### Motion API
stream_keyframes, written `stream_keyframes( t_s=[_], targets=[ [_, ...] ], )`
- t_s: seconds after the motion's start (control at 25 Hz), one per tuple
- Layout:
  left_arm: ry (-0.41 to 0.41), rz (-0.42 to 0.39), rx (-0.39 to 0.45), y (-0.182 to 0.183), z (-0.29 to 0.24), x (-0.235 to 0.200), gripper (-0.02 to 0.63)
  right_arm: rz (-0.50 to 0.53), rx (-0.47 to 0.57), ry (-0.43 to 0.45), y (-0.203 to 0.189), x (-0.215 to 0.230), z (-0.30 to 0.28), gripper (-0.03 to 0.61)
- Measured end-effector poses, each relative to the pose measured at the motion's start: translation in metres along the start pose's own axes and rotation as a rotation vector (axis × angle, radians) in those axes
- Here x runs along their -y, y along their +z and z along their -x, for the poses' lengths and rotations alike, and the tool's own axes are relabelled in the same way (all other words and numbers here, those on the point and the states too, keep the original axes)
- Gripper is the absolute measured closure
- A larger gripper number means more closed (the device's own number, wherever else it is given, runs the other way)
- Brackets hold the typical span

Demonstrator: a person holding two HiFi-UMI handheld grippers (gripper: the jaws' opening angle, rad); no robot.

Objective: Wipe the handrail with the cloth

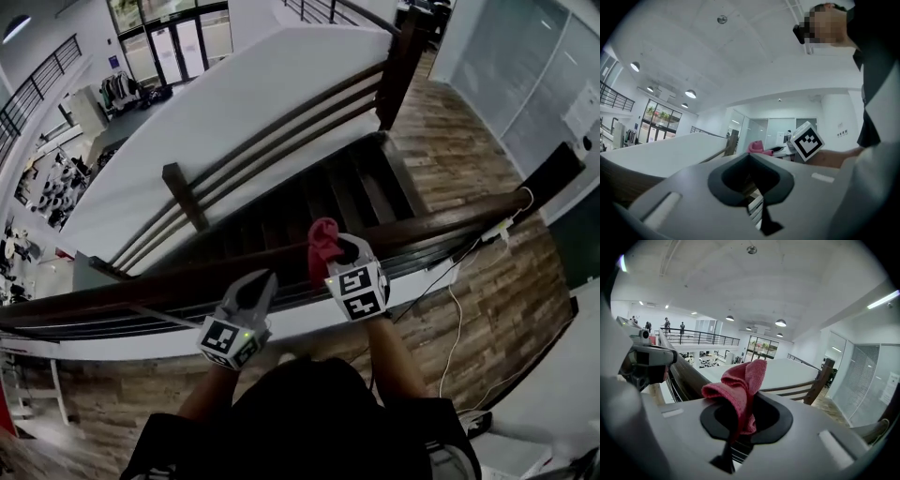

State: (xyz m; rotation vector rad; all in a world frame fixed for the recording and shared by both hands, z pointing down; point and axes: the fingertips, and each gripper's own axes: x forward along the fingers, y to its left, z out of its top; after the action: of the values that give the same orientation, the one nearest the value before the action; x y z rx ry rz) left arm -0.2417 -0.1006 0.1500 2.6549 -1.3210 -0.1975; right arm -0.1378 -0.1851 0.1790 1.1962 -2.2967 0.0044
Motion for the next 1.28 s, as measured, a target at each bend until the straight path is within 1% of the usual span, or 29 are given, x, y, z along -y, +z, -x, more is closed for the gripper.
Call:
stream_keyframes(
  t_s=[0.12, 0.28, 0.4, 0.56, 0.8, 1.08, 1.28],
  targets=[
    [-0.042, 0.028, -0.006, -0.001, -0.005, 0.004, 0.615, -0.018, -0.004, -0.052, -0.005, 0.01, 0.002, 0.529],
    [-0.088, 0.02, -0.012, -0.004, -0.016, 0.017, 0.614, -0.03, -0.016, -0.113, -0.018, 0.036, 0.009, 0.529],
    [-0.096, 0.008, -0.017, -0.006, -0.023, 0.022, 0.615, -0.037, -0.016, -0.131, -0.026, 0.052, 0.013, 0.529],
    [-0.085, -0.01, -0.027, -0.01, -0.037, 0.034, 0.615, -0.027, -0.004, -0.135, -0.033, 0.075, 0.015, 0.529],
    [-0.027, -0.027, -0.022, -0.027, -0.066, 0.064, 0.614, 0.016, 0.024, -0.106, -0.049, 0.111, 0.023, 0.529],
    [0.089, -0.061, 0.007, -0.043, -0.118, 0.113, 0.615, 0.07, 0.036, -0.014, -0.069, 0.163, 0.03, 0.529],
    [0.161, -0.079, 0.008, -0.055, -0.147, 0.137, 0.614, 0.116, 0.022, 0.053, -0.074, 0.175, 0.028, 0.529]
  ],
)
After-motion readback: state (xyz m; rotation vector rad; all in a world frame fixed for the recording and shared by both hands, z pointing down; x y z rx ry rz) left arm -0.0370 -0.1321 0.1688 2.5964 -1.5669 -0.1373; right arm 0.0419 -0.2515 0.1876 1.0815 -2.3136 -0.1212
